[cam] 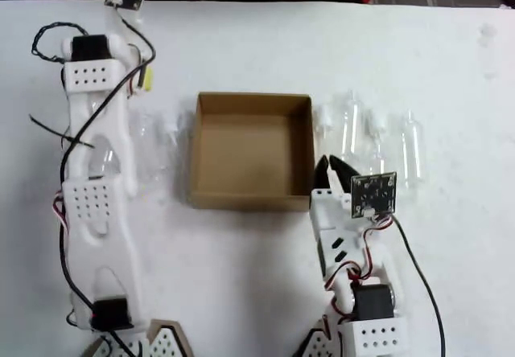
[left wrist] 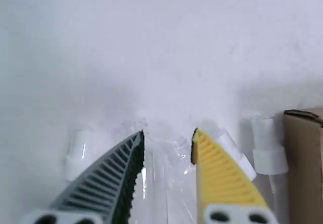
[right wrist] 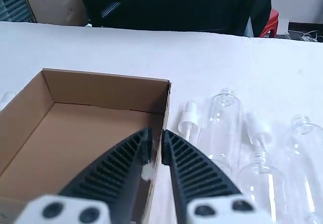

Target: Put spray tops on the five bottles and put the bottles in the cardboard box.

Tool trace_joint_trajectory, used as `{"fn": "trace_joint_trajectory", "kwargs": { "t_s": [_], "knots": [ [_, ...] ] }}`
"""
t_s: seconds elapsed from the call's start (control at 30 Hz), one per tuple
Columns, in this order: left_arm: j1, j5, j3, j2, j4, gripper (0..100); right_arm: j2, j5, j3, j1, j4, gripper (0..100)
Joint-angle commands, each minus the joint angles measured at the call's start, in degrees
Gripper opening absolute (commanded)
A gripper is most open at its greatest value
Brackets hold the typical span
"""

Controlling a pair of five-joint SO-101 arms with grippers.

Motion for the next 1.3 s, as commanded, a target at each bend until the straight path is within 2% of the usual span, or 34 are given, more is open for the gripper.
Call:
{"fn": "trace_joint_trajectory", "kwargs": {
  "t_s": [0.0, 0.23, 1.27],
  "knots": [
    [-3.56, 1.14, -11.16, 4.09, 1.76, 16, -0.22, 0.44, 0.53, 0.66, 0.22, 2.2],
    [-5.49, 0.97, -13.71, 9.45, 1.76, 16, -0.22, 0.44, 0.53, 0.66, 0.22, 2.2],
    [-3.65, 0.88, -8.18, 11.3, 0.09, 16, -0.22, 0.44, 0.53, 0.66, 0.31, 2.2]
  ]
}}
